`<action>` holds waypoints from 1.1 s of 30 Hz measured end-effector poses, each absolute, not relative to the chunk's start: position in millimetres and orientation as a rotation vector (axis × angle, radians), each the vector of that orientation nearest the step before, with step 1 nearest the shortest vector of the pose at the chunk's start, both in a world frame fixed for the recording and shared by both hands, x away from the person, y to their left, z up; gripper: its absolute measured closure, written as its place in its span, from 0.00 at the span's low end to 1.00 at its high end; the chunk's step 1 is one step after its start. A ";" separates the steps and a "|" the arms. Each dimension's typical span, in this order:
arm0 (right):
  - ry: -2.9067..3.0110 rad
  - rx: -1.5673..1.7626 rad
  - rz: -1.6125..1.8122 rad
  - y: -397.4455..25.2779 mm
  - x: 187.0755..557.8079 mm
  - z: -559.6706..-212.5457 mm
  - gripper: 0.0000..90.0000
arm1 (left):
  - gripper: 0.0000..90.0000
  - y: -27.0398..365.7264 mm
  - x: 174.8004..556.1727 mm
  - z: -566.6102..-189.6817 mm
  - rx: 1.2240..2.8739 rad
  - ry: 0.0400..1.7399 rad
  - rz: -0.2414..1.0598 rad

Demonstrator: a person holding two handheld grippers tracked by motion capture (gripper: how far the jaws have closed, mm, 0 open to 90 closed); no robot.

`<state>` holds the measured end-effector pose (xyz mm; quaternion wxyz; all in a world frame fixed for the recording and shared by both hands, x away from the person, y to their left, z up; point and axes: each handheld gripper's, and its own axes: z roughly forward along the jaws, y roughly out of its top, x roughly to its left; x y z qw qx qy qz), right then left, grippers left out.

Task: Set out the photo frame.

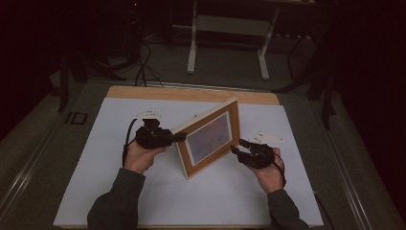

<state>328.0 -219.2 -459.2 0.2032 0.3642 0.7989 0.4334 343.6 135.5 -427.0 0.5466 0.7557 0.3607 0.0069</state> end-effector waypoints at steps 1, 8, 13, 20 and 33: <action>2.227 1.021 1.208 -220.3 328.7 -458.0 0.61 | 0.79 135.6 343.6 -427.0 1.792 0.850 0.013; 2.198 1.045 1.205 -230.4 335.3 -449.4 0.57 | 0.79 135.4 342.7 -427.4 1.800 0.814 0.001; 2.188 1.062 1.203 -235.5 339.7 -445.2 0.55 | 0.79 134.2 341.3 -427.5 1.801 0.792 0.002; 2.190 1.066 1.179 -237.9 348.6 -441.8 0.52 | 0.79 134.4 341.0 -427.9 1.801 0.781 -0.011; 2.210 1.080 1.175 -244.8 363.5 -435.6 0.44 | 0.79 136.6 341.7 -429.0 1.808 0.752 -0.038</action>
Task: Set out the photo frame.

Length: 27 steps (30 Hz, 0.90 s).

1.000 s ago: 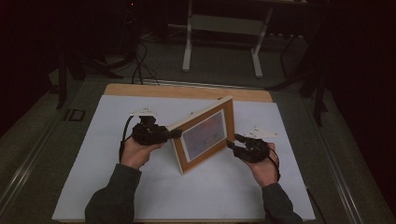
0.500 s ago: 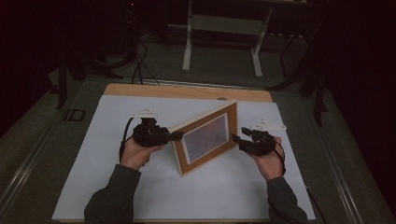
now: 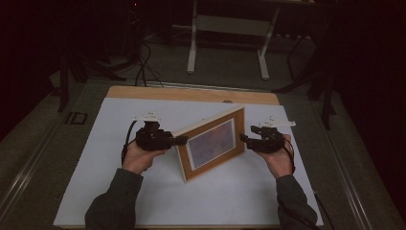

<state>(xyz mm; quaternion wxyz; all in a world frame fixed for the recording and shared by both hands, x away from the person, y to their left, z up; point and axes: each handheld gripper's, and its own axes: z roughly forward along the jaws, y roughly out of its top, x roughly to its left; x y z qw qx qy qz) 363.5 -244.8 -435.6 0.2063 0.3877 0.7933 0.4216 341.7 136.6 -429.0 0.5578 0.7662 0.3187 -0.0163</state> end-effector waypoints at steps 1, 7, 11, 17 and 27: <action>2.213 1.079 1.174 -244.7 363.8 -435.5 0.44 | 0.79 136.7 341.9 -429.2 1.807 0.750 -0.041; 2.237 1.057 1.172 -243.6 367.1 -434.8 0.41 | 0.79 138.0 343.1 -430.0 1.811 0.731 -0.057; 2.248 1.057 1.194 -243.7 369.5 -434.2 0.40 | 0.79 138.8 343.5 -430.4 1.813 0.720 -0.064; 2.266 1.052 1.221 -243.9 374.2 -432.4 0.37 | 0.79 139.7 344.6 -430.8 1.817 0.706 -0.081; 2.297 1.027 1.244 -240.5 380.3 -430.6 0.33 | 0.79 140.1 346.5 -431.7 1.813 0.698 -0.094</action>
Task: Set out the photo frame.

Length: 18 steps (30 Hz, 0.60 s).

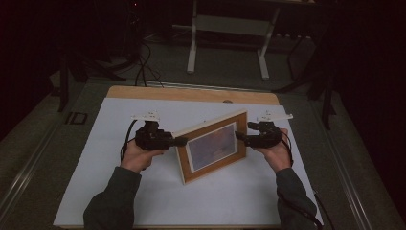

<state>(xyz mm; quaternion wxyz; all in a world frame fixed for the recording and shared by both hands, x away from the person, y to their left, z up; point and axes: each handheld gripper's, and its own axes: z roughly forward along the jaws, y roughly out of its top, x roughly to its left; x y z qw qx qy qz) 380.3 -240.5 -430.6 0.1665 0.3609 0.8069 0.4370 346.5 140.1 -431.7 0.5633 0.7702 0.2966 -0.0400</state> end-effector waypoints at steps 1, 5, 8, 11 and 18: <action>2.300 1.025 1.244 -240.2 380.9 -430.3 0.33 | 0.79 140.1 346.7 -431.9 1.813 0.697 -0.094; 2.308 1.021 1.238 -238.8 383.1 -429.3 0.33 | 0.79 140.2 347.4 -432.4 1.809 0.692 -0.096; 2.317 1.023 1.230 -237.0 385.7 -429.6 0.33 | 0.79 140.3 347.8 -432.8 1.808 0.690 -0.094; 2.338 1.028 1.230 -235.0 388.1 -430.4 0.31 | 0.79 140.4 348.0 -433.2 1.805 0.688 -0.091; 2.353 1.037 1.242 -235.6 393.6 -431.0 0.30 | 0.79 140.3 348.0 -433.5 1.800 0.690 -0.072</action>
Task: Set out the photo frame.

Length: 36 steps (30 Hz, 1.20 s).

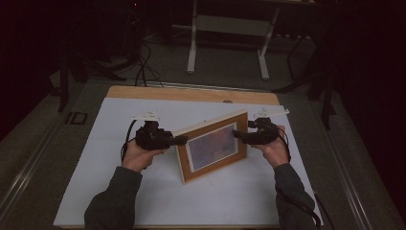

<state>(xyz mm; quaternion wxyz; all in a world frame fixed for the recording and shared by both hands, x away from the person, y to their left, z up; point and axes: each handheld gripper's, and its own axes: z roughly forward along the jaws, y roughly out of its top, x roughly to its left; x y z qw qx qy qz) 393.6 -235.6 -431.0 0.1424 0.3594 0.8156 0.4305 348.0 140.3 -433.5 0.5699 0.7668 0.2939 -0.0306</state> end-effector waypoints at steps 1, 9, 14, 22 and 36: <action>2.356 1.037 1.243 -235.7 394.3 -431.0 0.30 | 0.80 140.4 348.2 -433.7 1.800 0.687 -0.074; 2.385 1.009 1.254 -233.5 401.0 -431.6 0.21 | 0.80 140.5 348.9 -433.5 1.804 0.675 -0.081; 2.396 0.998 1.258 -231.1 404.8 -432.2 0.20 | 0.80 140.7 349.8 -433.7 1.805 0.670 -0.087; 2.450 0.956 1.255 -227.7 411.4 -432.0 0.18 | 0.80 140.7 351.2 -434.4 1.800 0.670 -0.087; 2.488 0.981 1.334 -234.9 416.6 -432.9 0.29 | 0.80 140.1 353.9 -434.2 1.789 0.691 -0.046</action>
